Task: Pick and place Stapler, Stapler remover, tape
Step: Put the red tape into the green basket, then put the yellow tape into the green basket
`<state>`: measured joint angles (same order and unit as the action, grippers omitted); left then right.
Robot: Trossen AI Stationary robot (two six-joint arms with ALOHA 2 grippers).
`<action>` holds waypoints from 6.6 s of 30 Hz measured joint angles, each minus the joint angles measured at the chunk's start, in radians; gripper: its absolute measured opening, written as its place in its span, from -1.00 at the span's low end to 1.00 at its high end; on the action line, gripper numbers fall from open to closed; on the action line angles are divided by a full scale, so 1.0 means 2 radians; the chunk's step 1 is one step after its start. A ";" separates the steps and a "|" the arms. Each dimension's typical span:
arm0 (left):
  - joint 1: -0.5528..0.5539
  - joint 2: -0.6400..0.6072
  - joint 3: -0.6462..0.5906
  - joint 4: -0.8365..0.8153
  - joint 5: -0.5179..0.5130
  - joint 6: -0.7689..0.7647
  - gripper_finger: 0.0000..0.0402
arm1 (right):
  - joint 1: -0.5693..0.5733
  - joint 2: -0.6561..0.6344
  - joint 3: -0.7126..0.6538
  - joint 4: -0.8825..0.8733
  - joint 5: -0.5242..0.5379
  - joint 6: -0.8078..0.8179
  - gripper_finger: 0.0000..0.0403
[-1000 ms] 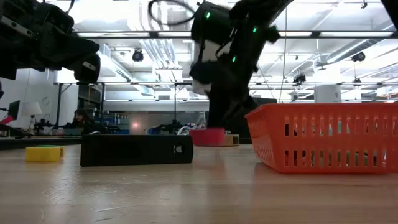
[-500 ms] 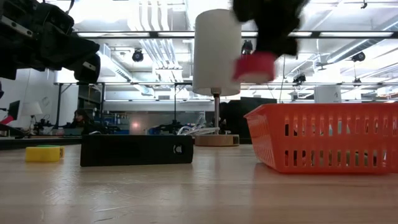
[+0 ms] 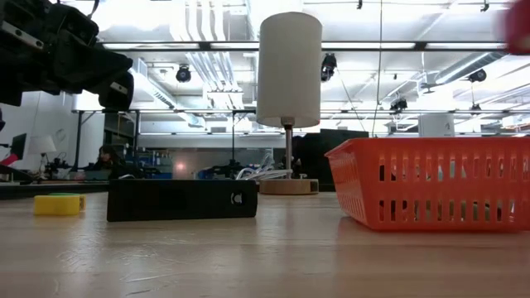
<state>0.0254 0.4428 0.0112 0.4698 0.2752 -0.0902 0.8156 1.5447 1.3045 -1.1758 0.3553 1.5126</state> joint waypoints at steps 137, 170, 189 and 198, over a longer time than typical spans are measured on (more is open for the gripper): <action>0.000 0.000 0.000 0.000 0.000 0.000 -0.80 | -0.248 0.082 -0.041 0.176 0.016 -0.234 -0.38; 0.000 0.000 0.000 0.000 0.000 0.000 -0.80 | -0.355 0.087 -0.041 0.350 -0.051 -0.376 0.09; 0.000 0.000 0.000 0.000 0.000 0.000 -0.80 | -0.420 0.148 -0.026 0.444 -0.113 -0.410 0.04; 0.000 0.005 0.000 -0.007 -0.001 0.000 -0.80 | -0.445 0.197 0.024 0.429 -0.114 -0.419 0.04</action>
<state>0.0254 0.4519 0.0109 0.4558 0.2738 -0.0902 -0.0753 1.9395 1.3519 -0.3182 0.1268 0.6743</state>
